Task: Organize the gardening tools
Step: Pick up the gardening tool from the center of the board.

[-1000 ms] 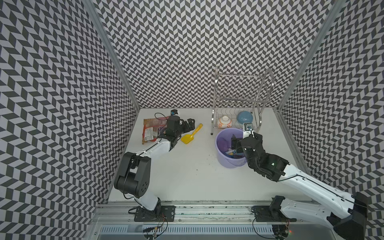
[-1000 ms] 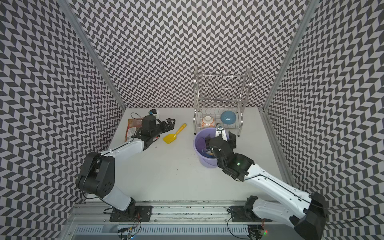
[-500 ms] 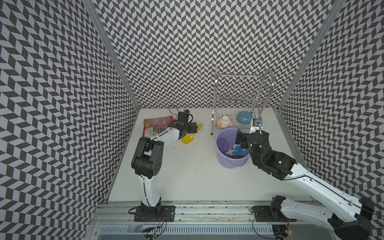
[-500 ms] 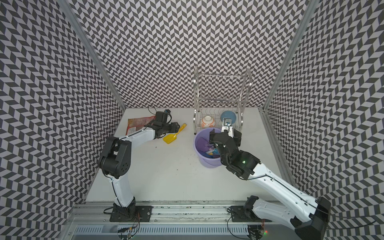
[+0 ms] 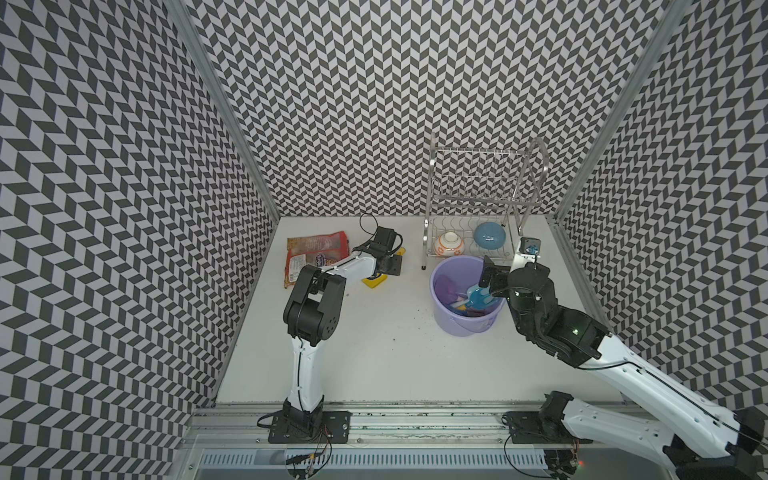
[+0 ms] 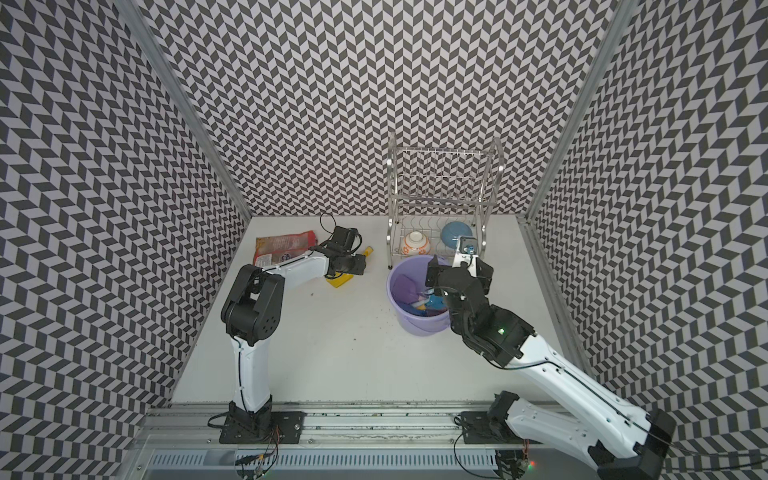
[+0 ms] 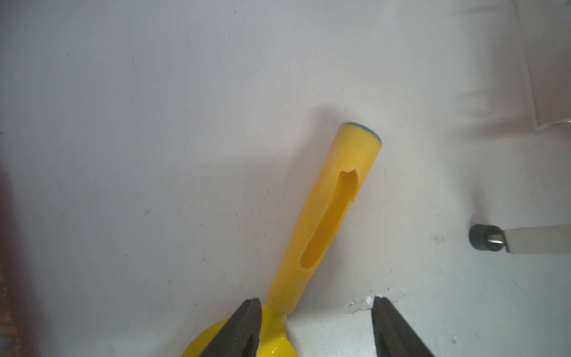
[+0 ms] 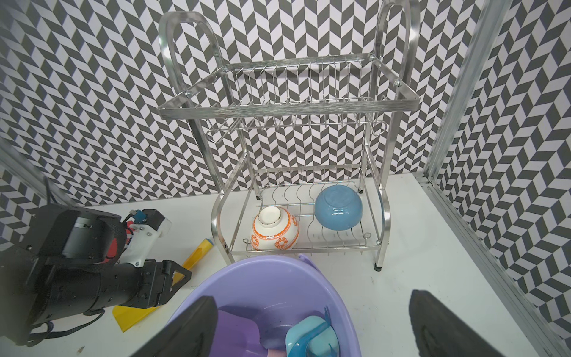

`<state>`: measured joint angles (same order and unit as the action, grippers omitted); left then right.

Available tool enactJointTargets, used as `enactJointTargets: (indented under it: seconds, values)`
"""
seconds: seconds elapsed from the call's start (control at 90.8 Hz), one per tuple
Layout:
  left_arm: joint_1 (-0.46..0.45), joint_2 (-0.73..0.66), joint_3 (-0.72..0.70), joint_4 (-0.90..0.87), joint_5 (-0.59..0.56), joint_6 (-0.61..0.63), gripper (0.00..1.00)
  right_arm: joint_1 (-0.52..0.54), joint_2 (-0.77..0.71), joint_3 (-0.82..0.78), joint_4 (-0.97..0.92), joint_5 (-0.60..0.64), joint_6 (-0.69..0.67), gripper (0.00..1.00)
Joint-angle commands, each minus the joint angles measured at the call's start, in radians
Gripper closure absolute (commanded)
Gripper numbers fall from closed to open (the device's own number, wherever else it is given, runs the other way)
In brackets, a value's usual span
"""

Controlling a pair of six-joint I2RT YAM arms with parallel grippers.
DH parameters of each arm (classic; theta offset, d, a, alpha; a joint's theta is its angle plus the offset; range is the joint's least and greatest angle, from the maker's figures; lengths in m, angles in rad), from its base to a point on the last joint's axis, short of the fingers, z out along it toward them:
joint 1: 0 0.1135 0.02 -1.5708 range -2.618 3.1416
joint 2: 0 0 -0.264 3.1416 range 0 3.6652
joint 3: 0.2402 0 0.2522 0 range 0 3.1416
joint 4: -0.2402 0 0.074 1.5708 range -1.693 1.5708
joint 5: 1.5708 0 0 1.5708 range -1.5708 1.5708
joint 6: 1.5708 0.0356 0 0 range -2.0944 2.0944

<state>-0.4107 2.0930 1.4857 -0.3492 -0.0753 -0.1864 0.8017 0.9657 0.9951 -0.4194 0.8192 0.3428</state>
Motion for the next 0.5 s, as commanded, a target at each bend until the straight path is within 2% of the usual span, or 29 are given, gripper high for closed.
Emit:
enactJointTargets:
  seconds: [0.0, 0.165, 0.22, 0.319, 0.386, 0.485]
  values:
    - [0.002, 0.025, 0.034, -0.034, -0.051, 0.018, 0.43, -0.006, -0.022, -0.013, 0.034, 0.014, 0.011, 0.0]
    - [0.0, 0.062, 0.056, -0.036, -0.052, 0.027, 0.45, -0.006, -0.019, -0.021, 0.036, 0.014, 0.013, 0.0]
    - [0.0, 0.071, 0.056, -0.032, -0.051, 0.027, 0.54, -0.007, -0.018, -0.021, 0.034, 0.015, 0.016, 0.0]
    - [0.002, 0.085, 0.06, -0.025, -0.056, 0.023, 0.56, -0.007, -0.019, -0.02, 0.033, 0.013, 0.012, 0.0]
    - [0.003, 0.097, 0.066, -0.022, -0.055, 0.014, 0.62, -0.007, -0.023, -0.019, 0.034, 0.012, 0.011, 0.0]
    - [0.003, 0.101, 0.069, -0.014, -0.055, -0.005, 0.75, -0.007, -0.032, -0.024, 0.036, 0.007, 0.009, 0.0]
